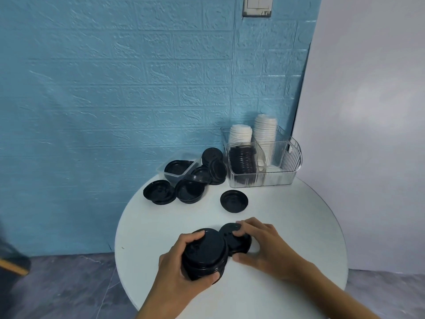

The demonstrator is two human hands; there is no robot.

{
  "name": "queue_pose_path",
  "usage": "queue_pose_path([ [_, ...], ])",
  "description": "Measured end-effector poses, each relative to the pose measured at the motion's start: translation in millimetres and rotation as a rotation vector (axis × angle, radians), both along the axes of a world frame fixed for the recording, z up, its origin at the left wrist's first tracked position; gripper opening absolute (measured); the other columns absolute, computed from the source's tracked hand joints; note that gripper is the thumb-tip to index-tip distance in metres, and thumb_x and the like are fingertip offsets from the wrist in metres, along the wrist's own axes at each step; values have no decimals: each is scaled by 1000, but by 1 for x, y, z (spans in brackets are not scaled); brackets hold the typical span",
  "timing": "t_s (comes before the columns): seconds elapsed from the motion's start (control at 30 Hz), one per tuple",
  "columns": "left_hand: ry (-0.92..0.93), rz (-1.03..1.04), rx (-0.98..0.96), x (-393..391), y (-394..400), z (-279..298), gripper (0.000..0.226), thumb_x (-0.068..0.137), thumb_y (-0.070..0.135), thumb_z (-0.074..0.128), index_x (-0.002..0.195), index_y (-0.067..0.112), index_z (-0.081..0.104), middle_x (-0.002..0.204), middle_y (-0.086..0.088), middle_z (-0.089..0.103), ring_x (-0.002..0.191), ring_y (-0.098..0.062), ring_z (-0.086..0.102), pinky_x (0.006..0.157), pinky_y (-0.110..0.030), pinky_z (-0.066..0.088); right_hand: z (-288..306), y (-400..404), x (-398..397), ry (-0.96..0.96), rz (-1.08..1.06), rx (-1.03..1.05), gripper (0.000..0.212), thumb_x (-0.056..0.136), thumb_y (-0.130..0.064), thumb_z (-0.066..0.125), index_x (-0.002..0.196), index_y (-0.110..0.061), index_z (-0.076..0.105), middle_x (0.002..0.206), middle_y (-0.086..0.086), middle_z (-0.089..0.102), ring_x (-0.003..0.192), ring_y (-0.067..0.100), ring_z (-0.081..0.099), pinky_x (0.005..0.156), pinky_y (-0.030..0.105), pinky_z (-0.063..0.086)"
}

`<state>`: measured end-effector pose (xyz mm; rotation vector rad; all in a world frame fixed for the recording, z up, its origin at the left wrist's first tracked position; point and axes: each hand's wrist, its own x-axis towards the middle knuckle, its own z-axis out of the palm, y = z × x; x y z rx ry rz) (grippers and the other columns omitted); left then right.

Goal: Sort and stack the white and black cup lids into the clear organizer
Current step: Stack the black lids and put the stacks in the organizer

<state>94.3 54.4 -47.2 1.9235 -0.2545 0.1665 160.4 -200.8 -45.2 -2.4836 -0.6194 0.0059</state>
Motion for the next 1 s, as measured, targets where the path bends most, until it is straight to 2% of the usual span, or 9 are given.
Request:
queue_pose_path([
  [0.13, -4, -2, 10, 1, 1, 0, 76, 51, 43, 90, 117, 61, 57, 113, 22, 73, 109, -7, 70, 91, -11, 50, -1, 1, -11, -87, -46, -109, 64, 83, -77, 49, 139, -45, 49, 155, -34, 26, 139, -12, 26, 109, 11, 20],
  [0.23, -9, -4, 19, 1, 1, -1, 77, 51, 45, 89, 117, 63, 55, 114, 22, 73, 111, -7, 69, 94, -13, 49, -4, 1, -17, -77, -66, -51, 66, 85, -79, 44, 143, -48, 48, 153, -37, 20, 144, -17, 9, 112, 12, 19],
  [0.37, -11, -4, 22, 2, 1, -2, 77, 51, 44, 90, 119, 61, 55, 112, 22, 73, 109, -7, 70, 94, -15, 51, 3, 2, -10, 9, -103, 173, 42, 84, -62, 66, 120, -42, 70, 140, -33, 49, 129, -11, 46, 111, 24, 39],
  [0.5, -2, -13, 16, 3, 3, -3, 78, 51, 42, 91, 119, 59, 56, 112, 21, 73, 108, -7, 70, 94, -17, 53, 19, 7, 14, -14, -121, 343, 45, 80, -70, 66, 117, -44, 69, 134, -26, 53, 125, -4, 52, 105, 23, 42],
  [0.6, 3, -13, 18, 4, 3, -3, 77, 51, 43, 90, 118, 60, 56, 112, 23, 72, 107, -5, 70, 93, -15, 52, 27, 11, 47, -149, -193, 150, 46, 92, -49, 65, 136, -33, 60, 146, -13, 48, 134, 8, 45, 114, 32, 37],
  [0.7, -7, 1, 20, 4, 2, -1, 78, 48, 45, 88, 116, 64, 55, 110, 25, 73, 103, -1, 71, 89, -9, 50, 27, 21, 72, -91, -183, -54, 66, 92, -52, 63, 150, -28, 45, 157, -3, 37, 141, 21, 38, 118, 41, 30],
  [0.8, -8, -3, 26, 5, 2, 1, 79, 46, 46, 87, 114, 67, 53, 110, 26, 73, 103, -2, 71, 92, -17, 54, 19, 27, 82, -15, -196, -116, 79, 85, -68, 60, 151, -29, 42, 155, -2, 39, 138, 24, 41, 117, 41, 31],
  [0.87, -10, -10, 19, 6, 3, 3, 79, 45, 47, 88, 113, 68, 53, 110, 26, 74, 103, -1, 71, 92, -14, 52, 14, 29, 85, -9, -207, -158, 82, 81, -73, 58, 149, -28, 45, 152, -3, 42, 136, 23, 43, 116, 40, 31],
  [1.0, -3, -29, -2, 5, 4, 4, 80, 44, 45, 90, 112, 68, 55, 113, 25, 73, 107, 1, 70, 95, -12, 50, 14, 31, 93, -46, -250, -146, 70, 81, -60, 64, 140, -24, 54, 138, -1, 53, 122, 22, 53, 107, 37, 41],
])
